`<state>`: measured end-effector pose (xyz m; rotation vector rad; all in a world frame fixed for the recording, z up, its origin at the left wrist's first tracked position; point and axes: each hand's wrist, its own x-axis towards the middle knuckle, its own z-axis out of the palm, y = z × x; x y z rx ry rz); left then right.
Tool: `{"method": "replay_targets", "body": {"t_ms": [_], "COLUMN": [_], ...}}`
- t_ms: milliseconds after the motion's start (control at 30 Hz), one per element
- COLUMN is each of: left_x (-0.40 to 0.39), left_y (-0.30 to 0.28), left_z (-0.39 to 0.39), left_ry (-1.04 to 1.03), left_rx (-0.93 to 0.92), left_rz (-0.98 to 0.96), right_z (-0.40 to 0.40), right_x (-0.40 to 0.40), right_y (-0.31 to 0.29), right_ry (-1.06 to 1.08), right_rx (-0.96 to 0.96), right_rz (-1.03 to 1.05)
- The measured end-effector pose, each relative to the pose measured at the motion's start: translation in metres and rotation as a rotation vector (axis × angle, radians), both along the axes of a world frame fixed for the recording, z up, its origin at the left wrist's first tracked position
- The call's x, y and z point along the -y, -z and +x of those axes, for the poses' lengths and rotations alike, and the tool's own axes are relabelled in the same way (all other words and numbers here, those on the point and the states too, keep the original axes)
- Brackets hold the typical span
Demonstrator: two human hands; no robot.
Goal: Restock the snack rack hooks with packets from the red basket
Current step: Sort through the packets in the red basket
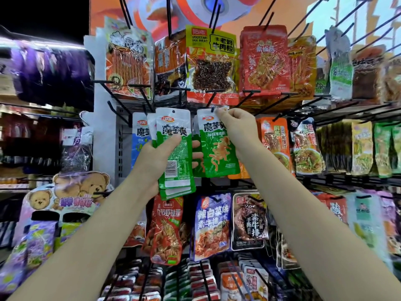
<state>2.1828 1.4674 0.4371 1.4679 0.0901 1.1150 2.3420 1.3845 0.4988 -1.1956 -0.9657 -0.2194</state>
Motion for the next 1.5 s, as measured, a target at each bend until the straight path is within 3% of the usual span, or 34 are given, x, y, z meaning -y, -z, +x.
{"method": "replay_targets", "body": {"t_ms": [100,233,300,433,600,733,967,1233,1367,1500], "left_x": [-0.003,-0.004,-0.008,-0.009,-0.006,-0.01,-0.002,0.015,0.009,0.011], "left_y": [0.0,0.0,0.0,-0.004,-0.011,-0.01,-0.004,-0.003,-0.001,-0.003], "left_z": [-0.001,-0.002,-0.003,0.002,-0.001,-0.006,0.014,0.011,0.013,0.007], "left_ry": [0.024,-0.003,-0.019,-0.115,-0.058,-0.006,-0.096,-0.081,-0.071,-0.091], "left_rx": [0.032,0.019,0.015,0.02,-0.077,-0.047,0.125,0.059,0.044,0.044], "left_rz": [0.004,0.019,-0.001,-0.004,-0.126,-0.06,0.082,0.141,0.142,0.136], "right_z": [0.0,-0.01,-0.02,-0.037,-0.026,-0.016,-0.035,-0.026,-0.027,-0.021], "right_x": [-0.002,0.01,0.017,0.019,0.03,0.047,0.029,0.018,0.023,0.02], "right_y": [0.0,0.01,0.018,0.031,0.03,0.026,0.038,0.045,0.04,0.03], "right_ry": [0.053,0.339,0.248,-0.159,-0.073,0.02,-0.014,-0.013,-0.03,-0.111], "right_rx": [0.034,0.266,0.312,0.299,0.274,0.289,0.408,0.43,0.265,0.161], "right_rz": [-0.046,0.039,0.103,-0.168,0.018,0.121,0.075,-0.046,0.017,-0.059]}}
